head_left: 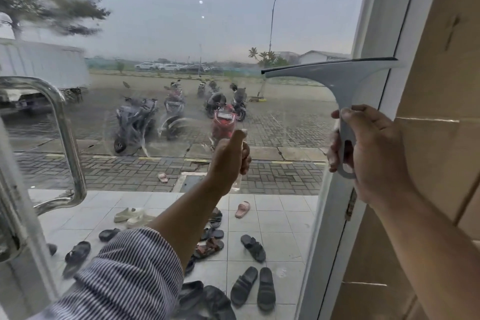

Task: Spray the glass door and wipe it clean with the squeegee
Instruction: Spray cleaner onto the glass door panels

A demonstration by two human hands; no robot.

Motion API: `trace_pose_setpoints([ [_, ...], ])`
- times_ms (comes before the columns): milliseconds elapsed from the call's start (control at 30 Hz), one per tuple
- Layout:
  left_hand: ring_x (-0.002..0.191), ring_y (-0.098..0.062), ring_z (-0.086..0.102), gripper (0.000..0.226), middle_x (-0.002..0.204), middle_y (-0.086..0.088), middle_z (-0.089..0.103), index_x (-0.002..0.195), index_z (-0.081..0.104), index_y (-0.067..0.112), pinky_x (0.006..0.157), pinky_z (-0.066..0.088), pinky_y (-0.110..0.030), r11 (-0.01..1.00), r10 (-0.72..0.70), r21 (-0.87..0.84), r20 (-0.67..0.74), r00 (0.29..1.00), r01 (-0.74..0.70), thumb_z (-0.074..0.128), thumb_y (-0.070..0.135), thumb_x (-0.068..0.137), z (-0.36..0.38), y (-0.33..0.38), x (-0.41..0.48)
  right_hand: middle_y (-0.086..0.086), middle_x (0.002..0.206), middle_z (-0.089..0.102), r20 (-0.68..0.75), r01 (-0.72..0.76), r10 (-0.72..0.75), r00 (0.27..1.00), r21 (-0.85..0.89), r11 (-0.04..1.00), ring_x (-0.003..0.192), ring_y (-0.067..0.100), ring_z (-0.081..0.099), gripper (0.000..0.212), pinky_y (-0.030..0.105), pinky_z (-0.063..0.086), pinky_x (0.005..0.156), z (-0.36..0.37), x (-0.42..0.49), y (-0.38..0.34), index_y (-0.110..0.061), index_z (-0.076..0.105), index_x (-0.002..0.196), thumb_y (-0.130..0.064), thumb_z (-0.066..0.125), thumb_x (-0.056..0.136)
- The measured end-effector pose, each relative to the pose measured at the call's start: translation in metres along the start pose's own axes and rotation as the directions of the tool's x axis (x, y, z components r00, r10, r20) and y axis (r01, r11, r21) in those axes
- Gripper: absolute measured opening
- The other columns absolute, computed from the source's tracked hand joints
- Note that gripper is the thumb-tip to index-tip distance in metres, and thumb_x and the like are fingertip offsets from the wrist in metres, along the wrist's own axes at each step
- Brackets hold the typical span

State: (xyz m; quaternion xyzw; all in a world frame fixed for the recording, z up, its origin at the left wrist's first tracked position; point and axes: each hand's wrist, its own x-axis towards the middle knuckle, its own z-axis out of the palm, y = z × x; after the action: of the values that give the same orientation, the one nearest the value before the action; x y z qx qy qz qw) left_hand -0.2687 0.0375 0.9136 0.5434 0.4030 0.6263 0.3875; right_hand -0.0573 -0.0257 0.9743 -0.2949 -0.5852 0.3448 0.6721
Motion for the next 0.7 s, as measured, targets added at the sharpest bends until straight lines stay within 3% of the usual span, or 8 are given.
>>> trace_pose_setpoints([
  [133,0.039,-0.011,0.031,0.046,0.048,0.000,0.036,0.057,0.037,0.019,0.042,0.026,-0.023,0.998,0.068,-0.003,-0.077,0.995,-0.069,0.033,0.016,0.103,0.015,-0.008,-0.002,0.011,0.056,0.052,-0.021,-0.009,0.009,1.000,-0.003,1.000,0.040,0.023,0.046,0.016,0.026,0.041,0.039,-0.011,-0.002,0.000,-0.003,0.059,0.101,-0.015,0.048,0.102],
  [300,0.042,-0.013,0.032,0.041,0.044,0.006,0.039,0.059,0.039,0.019,0.047,0.025,-0.028,0.998,-0.050,-0.033,0.048,0.998,0.052,0.038,0.020,0.100,0.035,-0.023,-0.005,0.011,0.056,0.052,-0.039,-0.011,0.010,0.999,-0.010,1.000,0.038,0.022,0.045,0.017,0.025,0.041,0.039,-0.021,-0.002,0.002,-0.001,0.059,0.101,-0.015,0.049,0.101],
  [500,0.041,-0.013,0.030,0.038,0.045,0.003,0.036,0.059,0.036,0.019,0.045,0.023,-0.026,0.993,-0.007,-0.122,-0.011,1.000,0.005,0.036,0.019,0.097,0.062,-0.007,0.004,0.009,0.057,0.053,-0.054,-0.010,0.010,0.999,-0.006,1.000,0.039,0.021,0.046,0.014,0.026,0.041,0.039,-0.031,-0.003,-0.001,-0.006,0.060,0.098,-0.015,0.049,0.101],
  [700,0.041,-0.015,0.033,0.041,0.044,0.003,0.038,0.057,0.040,0.017,0.047,0.025,-0.028,0.991,-0.075,-0.108,0.075,0.994,0.082,0.041,0.022,0.097,0.075,-0.011,0.004,0.012,0.057,0.051,-0.068,0.012,-0.013,0.998,-0.009,1.000,0.039,0.023,0.043,0.015,0.026,0.040,0.039,-0.042,-0.001,-0.004,-0.008,0.060,0.092,-0.015,0.049,0.101],
])
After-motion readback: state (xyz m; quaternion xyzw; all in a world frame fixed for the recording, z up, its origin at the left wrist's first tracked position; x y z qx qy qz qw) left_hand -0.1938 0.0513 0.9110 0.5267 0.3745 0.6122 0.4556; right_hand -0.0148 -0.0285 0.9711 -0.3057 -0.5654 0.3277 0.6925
